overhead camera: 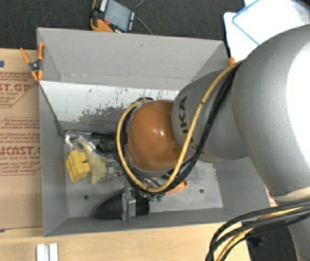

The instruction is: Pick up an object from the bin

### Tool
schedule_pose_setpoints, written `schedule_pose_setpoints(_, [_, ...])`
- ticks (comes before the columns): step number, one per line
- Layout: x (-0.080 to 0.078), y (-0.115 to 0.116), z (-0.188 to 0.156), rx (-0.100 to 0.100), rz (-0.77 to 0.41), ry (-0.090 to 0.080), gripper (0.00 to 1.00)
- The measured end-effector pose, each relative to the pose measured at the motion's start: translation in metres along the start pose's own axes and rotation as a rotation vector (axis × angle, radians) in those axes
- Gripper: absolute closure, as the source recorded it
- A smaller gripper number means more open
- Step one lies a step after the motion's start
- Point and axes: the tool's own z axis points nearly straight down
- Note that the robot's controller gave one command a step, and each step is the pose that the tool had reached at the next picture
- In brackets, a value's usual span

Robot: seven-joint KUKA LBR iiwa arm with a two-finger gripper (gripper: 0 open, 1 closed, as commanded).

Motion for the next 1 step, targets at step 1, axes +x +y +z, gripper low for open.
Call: schedule_pose_setpoints(1, [-0.0049, 0.0018, 0.0274, 0.004, -0.183, -0.036, 0.0])
